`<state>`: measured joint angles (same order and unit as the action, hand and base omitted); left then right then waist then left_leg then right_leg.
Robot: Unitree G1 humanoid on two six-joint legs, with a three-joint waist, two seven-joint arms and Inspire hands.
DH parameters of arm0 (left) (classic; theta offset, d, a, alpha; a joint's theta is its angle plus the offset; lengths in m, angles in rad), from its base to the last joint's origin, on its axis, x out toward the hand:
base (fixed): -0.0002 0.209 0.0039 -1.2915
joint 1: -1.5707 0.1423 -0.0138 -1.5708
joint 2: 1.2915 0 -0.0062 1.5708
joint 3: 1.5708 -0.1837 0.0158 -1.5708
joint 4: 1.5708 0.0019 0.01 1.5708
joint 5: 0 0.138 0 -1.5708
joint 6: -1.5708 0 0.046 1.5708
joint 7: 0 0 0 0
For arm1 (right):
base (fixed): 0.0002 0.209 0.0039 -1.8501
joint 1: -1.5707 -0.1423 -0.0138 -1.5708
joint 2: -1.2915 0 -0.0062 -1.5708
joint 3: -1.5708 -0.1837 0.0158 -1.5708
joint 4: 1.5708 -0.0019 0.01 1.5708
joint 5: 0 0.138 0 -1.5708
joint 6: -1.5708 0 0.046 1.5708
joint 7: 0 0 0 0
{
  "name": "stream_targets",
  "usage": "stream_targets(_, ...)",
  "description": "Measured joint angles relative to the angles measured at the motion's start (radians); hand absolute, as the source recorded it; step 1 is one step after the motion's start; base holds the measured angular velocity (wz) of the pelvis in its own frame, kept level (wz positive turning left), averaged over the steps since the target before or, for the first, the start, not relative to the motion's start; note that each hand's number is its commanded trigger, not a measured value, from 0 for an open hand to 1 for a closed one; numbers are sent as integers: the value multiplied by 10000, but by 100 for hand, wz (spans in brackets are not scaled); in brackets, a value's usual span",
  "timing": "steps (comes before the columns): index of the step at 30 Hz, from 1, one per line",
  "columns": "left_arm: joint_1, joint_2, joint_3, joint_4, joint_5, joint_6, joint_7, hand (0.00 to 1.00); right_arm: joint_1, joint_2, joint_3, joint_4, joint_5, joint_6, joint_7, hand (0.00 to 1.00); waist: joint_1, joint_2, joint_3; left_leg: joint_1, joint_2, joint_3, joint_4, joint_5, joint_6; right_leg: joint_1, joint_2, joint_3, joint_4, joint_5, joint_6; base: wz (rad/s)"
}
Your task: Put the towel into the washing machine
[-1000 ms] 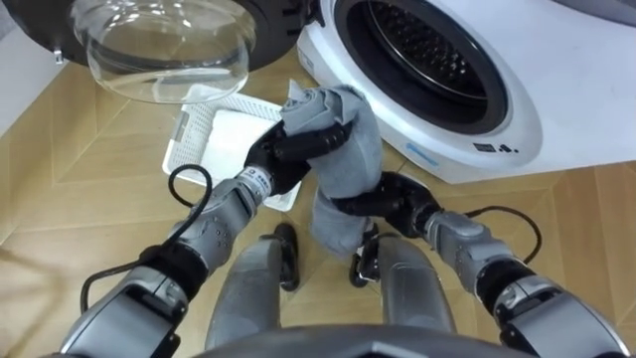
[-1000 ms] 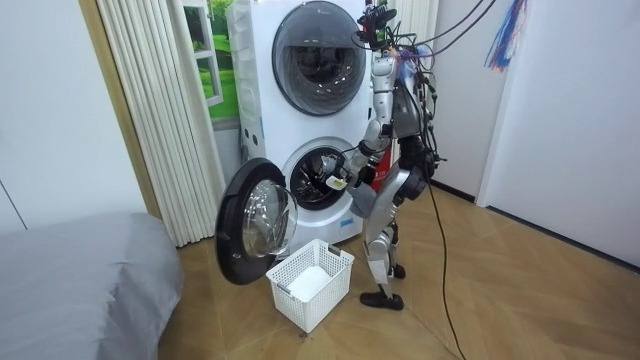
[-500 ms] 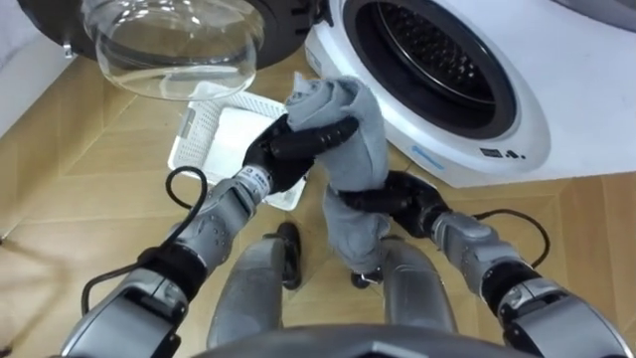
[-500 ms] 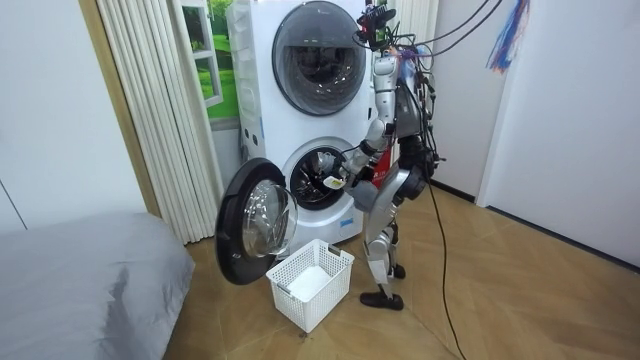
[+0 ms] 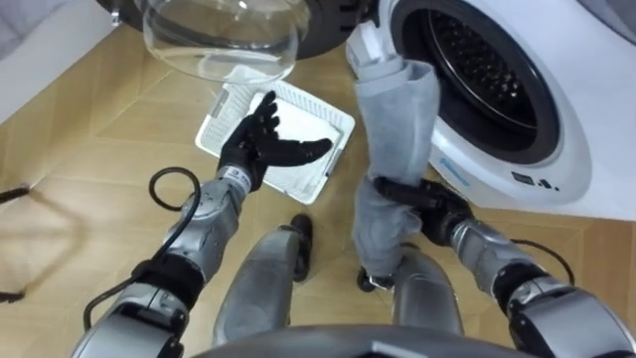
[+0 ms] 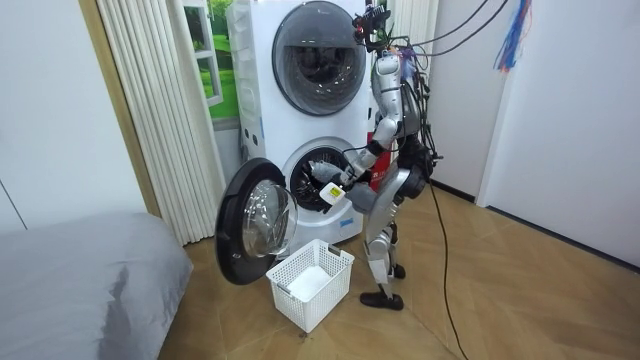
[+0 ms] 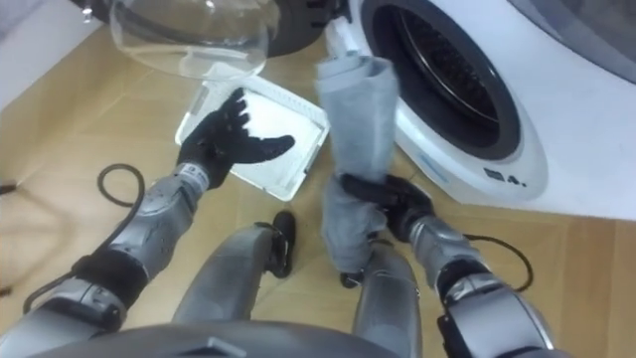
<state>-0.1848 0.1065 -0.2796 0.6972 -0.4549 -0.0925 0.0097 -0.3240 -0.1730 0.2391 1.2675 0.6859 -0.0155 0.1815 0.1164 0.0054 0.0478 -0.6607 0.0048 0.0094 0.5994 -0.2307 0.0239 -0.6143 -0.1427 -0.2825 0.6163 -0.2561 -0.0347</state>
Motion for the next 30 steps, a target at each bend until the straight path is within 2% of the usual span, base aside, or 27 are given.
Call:
stream_targets(3,26,-45,36,-26,542,0,241,0,-290,-269,-280,206,332,235,-4,100,33,-82,51,-73,-70,-93,-18,8,11,1,-159,-219,69,-109,14,23)
stream_targets(6,26,32,61,-44,590,0,292,0,-611,-511,-279,244,610,401,69,100,103,-255,158,-106,-86,-94,-68,8,12,-23,-177,-246,62,-145,20,7)
stream_targets(10,14,41,45,-92,736,1,291,0,-1182,-968,-283,682,1179,626,149,100,286,-423,247,-185,-92,-59,5,10,14,-103,-183,-229,115,-143,22,1)
stream_targets(12,84,15,29,-93,754,37,284,0,-1534,-1151,-317,944,1592,777,158,100,316,-496,251,-253,-142,-53,7,12,18,-230,-248,-220,238,-145,20,2)
stream_targets(15,145,14,36,-100,748,97,272,0,-1560,-1219,-343,962,1912,1066,166,100,354,-516,247,-280,-187,-75,-5,20,32,-267,-299,-223,254,-145,21,1)
stream_targets(19,166,266,29,-231,707,157,276,0,-1593,-1274,-347,956,3036,1455,167,100,375,-586,242,-359,-204,-98,63,34,55,-342,-332,-213,319,-170,57,2)
stream_targets(21,283,398,27,-658,657,219,406,0,-1644,-1463,-446,956,3879,1643,106,100,348,-735,227,-504,-378,-19,121,96,124,-583,-588,-209,634,-361,101,18)
stream_targets(25,507,470,31,-1119,658,300,827,0,-1782,-1610,-891,898,4393,1718,-336,100,320,-798,220,-655,-404,115,321,131,185,-712,-731,-246,904,-414,115,11)
stream_targets(28,724,476,27,-1484,669,430,1131,0,-1785,-1706,-1123,709,5360,1807,-853,100,326,-881,220,-743,-508,150,410,147,225,-872,-867,-177,1179,-467,132,5)
stream_targets(30,736,466,20,-1497,677,511,1317,0,-1893,-1732,-1550,342,5789,1840,-1473,100,310,-927,221,-843,-567,186,449,178,276,-1041,-1012,-150,1419,-491,122,4)
